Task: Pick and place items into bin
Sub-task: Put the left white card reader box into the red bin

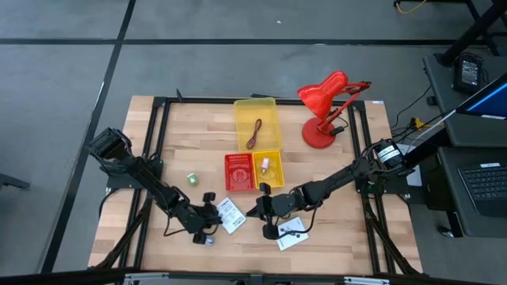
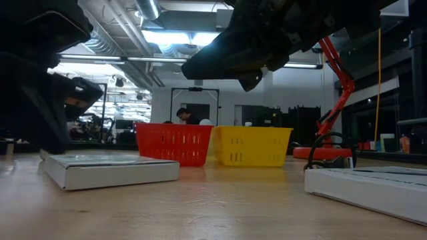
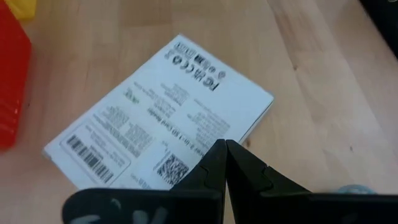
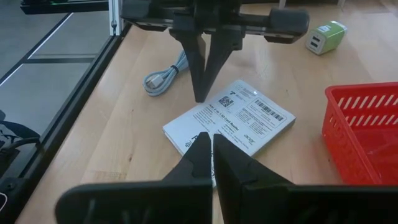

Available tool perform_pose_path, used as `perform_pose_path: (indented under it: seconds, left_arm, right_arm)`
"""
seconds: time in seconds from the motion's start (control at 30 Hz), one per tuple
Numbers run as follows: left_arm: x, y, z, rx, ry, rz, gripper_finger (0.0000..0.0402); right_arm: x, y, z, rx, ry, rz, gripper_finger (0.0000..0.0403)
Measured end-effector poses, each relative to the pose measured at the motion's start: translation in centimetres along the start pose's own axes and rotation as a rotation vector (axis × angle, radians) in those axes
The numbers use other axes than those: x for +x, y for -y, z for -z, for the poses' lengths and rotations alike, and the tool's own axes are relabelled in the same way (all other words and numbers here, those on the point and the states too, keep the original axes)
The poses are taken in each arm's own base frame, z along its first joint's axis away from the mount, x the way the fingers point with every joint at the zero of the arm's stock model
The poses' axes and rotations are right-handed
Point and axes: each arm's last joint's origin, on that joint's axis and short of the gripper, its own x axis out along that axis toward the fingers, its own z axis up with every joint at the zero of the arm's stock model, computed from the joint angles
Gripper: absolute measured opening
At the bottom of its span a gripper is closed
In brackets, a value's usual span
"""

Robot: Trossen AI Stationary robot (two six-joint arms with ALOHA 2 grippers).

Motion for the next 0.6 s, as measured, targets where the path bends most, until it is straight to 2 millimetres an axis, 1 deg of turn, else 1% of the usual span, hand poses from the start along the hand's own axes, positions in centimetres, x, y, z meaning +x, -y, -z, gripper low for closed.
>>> perform_pose_path:
  seconds: [0.6]
  left_arm:
    - [-0.05,-0.16,0.33,-0.044,-0.041,-0.013,0.0003]
  right_arm:
    - [0.0,0.0,0.0,0.0,0.0,0.0,0.0]
